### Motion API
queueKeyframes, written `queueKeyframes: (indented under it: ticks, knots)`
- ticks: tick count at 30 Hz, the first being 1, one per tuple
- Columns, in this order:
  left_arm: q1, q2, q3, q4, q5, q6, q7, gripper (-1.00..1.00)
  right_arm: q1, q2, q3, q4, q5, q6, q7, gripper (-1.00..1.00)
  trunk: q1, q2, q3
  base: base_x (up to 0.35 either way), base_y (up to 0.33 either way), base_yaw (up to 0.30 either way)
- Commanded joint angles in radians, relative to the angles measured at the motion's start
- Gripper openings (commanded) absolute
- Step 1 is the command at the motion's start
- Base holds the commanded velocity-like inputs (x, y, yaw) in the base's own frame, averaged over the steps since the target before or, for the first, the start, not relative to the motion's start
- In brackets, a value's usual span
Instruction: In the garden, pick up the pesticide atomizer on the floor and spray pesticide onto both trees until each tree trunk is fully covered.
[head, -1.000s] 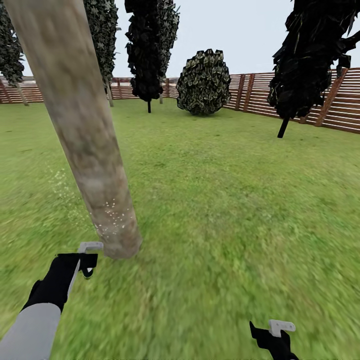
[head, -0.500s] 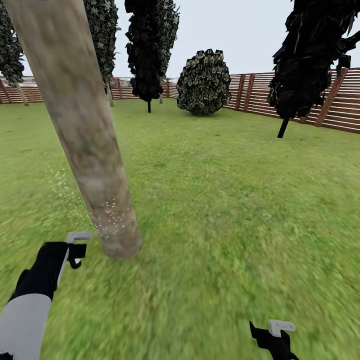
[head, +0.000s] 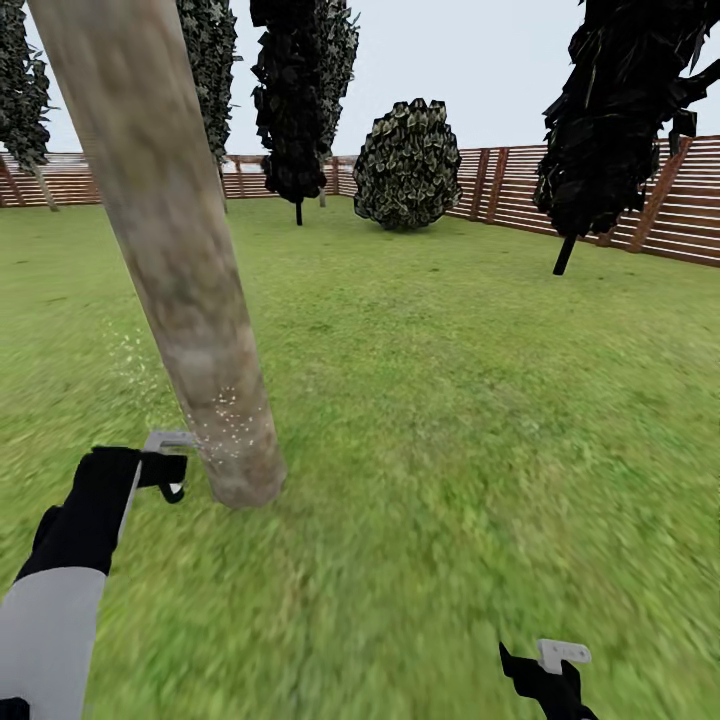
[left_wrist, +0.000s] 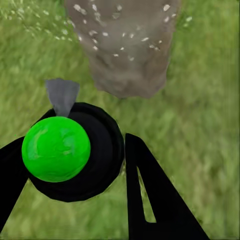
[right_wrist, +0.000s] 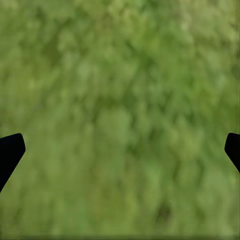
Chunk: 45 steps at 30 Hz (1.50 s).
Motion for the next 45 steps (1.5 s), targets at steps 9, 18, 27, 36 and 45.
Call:
queueKeyframes:
  ticks: [9, 18, 27, 36, 45]
  knots:
    - [-0.02, 0.038, -0.036, -0.037, 0.006, 0.051, -0.019, -1.0, 0.0, 0.0, 0.0, 0.0, 0.0, 0.0, -0.001, 1.0, 0.0, 0.0, 0.0, -0.038, 0.001, 0.0]
    - [-0.04, -0.003, -0.128, -0.102, 0.014, 0.125, -0.02, -1.0, 0.0, 0.0, 0.0, -0.001, 0.0, 0.0, 0.0, 1.0, 0.0, 0.0, 0.0, -0.083, 0.015, 0.0]
    - [-0.091, 0.053, -0.09, -0.105, 0.013, 0.13, -0.116, -1.0, 0.0, -0.002, 0.0, -0.001, 0.0, 0.0, 0.0, 1.0, 0.0, 0.0, 0.0, 0.0, 0.0, 0.0]
    - [-0.095, 0.053, -0.125, -0.178, 0.012, 0.135, -0.119, -1.0, 0.0, -0.003, 0.0, -0.001, 0.0, 0.0, 0.0, 1.0, 0.0, 0.0, 0.0, 0.0, 0.0, 0.0]
    - [-0.078, 0.087, -0.103, -0.19, 0.014, 0.135, -0.139, -1.0, 0.0, -0.001, 0.0, -0.001, 0.0, 0.0, 0.001, 1.0, 0.0, 0.0, 0.0, 0.002, -0.007, 0.0]
